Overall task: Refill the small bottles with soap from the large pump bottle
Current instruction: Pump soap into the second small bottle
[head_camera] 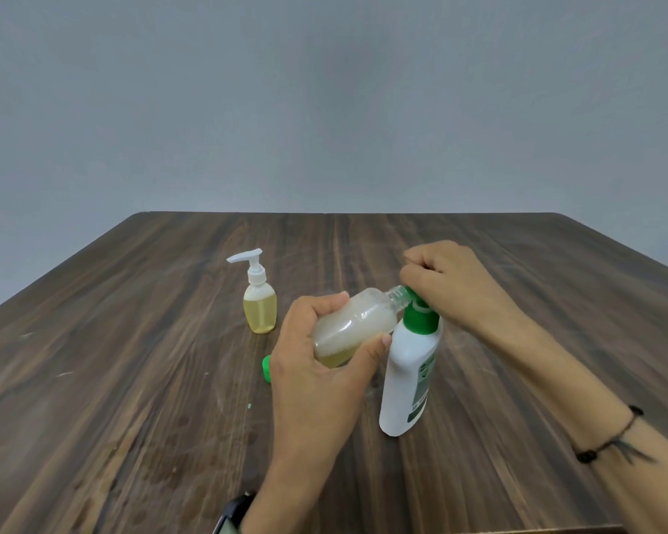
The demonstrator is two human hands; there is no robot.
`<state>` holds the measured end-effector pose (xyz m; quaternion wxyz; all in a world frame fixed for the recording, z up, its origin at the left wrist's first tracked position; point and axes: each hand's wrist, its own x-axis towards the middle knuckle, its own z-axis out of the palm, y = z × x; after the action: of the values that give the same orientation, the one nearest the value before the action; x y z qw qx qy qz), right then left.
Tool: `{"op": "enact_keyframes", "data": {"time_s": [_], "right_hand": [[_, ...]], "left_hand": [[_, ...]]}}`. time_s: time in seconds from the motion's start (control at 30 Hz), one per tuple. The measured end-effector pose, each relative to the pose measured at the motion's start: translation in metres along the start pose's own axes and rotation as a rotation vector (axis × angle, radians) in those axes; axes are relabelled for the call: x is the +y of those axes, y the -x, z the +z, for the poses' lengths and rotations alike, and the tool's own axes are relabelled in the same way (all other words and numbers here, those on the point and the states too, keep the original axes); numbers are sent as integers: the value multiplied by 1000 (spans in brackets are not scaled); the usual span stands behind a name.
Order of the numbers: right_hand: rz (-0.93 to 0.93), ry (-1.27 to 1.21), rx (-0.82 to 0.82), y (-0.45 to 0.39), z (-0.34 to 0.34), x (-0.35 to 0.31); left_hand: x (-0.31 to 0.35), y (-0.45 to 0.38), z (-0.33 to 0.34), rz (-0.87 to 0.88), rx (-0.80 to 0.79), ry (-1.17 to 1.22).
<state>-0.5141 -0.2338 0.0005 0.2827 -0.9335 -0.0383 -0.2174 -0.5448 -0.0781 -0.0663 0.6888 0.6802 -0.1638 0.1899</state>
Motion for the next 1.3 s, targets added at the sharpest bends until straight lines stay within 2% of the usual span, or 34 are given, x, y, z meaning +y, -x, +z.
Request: {"op": "enact_keyframes", "data": {"time_s": [0.2, 0.53, 1.3], "right_hand": [[9, -19, 38, -1, 0, -1], [-36, 42, 11, -1, -3, -2], [-56, 38, 40, -1, -5, -1]], "left_hand": [[-6, 1, 5, -31, 29, 71], [-7, 3, 10, -50, 34, 203], [-10, 2, 16, -92, 52, 327]]}}
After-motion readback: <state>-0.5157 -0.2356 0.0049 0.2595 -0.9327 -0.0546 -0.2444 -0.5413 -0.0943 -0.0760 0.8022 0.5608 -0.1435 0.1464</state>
